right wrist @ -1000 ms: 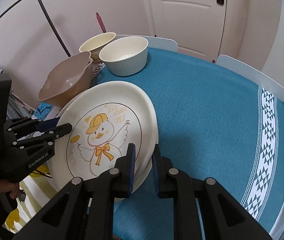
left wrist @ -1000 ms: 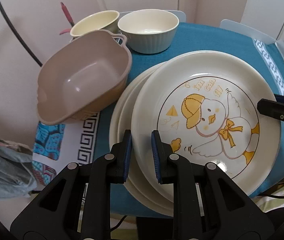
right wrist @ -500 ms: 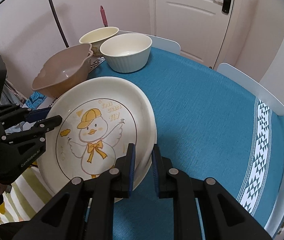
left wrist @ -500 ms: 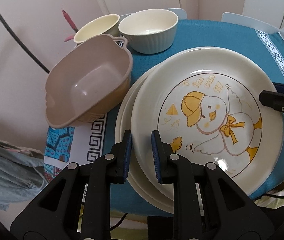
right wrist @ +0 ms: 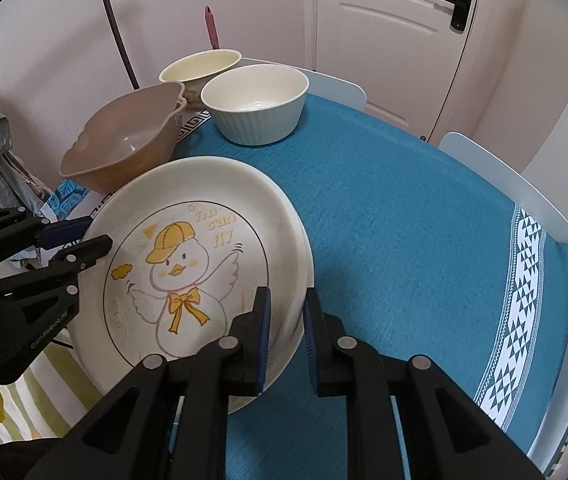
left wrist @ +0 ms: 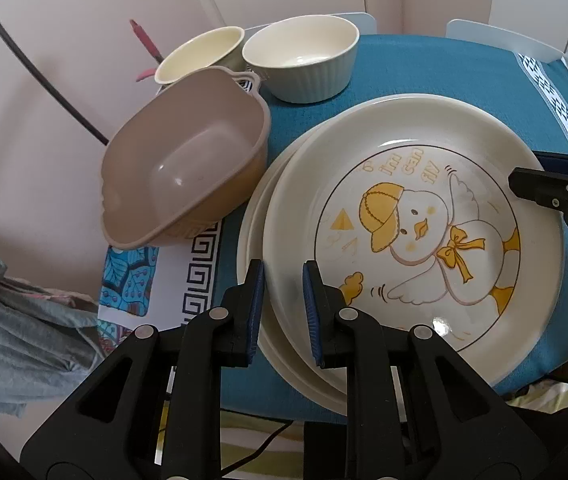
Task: Organize plates and bowls
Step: 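Carry the duck-print plate onto the white plate stack and lower it, then open both grippers and move them to the taupe square dish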
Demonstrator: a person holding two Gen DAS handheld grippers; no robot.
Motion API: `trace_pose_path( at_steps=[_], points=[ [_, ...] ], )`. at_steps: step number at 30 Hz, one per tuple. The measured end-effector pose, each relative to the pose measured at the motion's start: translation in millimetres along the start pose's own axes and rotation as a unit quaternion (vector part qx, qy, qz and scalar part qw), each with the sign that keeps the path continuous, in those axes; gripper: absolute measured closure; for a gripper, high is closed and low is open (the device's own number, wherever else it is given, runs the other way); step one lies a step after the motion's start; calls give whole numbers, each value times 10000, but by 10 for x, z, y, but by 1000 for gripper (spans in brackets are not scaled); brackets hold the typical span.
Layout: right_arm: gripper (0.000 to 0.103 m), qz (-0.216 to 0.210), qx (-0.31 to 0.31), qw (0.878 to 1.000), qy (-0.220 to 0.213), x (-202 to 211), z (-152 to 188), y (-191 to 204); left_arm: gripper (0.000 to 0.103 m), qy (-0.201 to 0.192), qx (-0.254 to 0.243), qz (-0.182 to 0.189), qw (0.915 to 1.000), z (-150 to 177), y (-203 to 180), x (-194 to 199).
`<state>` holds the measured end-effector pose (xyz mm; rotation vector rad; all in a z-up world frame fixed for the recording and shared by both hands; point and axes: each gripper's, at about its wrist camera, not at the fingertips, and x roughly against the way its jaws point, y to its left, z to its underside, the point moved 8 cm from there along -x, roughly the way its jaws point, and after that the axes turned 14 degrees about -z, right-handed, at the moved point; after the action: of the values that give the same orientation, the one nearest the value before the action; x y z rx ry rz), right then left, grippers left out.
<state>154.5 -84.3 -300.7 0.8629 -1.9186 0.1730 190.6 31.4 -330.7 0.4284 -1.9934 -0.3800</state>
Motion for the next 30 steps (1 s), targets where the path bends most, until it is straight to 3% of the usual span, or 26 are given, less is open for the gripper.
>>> trace_pose_path(
  at_steps=[8,16,22,23,25,26,27,28,29,30],
  points=[
    [88,-38,-16,10000,62,-52,-20,-6,86,20,-23,-129,9999,13,18,28],
    [88,-84,-38,9999,54,-63,-25,-16,86,80,86,47,9999,14,62,20],
    [88,-379,-18,9977,-560,397,-356,75,84,-99,611,242,9978,-182,413,325],
    [88,-453,-6,9968,-658,471,-433,94,81,-217,818,291,9960,-254,548,422],
    [87,-674,37,9938,-888,628,-613,167,52,-393,1139,265,9924,-351,774,544],
    [75,-775,58,9920,-997,688,-695,205,11,-468,1270,215,9906,-383,875,582],
    [61,-896,85,9895,-1132,748,-802,254,0,-654,1502,97,9864,-435,1057,644],
    [20,-1011,124,9875,-1203,771,-881,294,0,-773,1617,65,9838,-471,1163,674],
    [0,-1116,176,9854,-1270,786,-948,329,0,-826,1699,59,9820,-499,1262,687],
    [0,-1200,220,9842,-1282,776,-1026,371,0,-769,1766,70,9812,-521,1365,657]
  ],
)
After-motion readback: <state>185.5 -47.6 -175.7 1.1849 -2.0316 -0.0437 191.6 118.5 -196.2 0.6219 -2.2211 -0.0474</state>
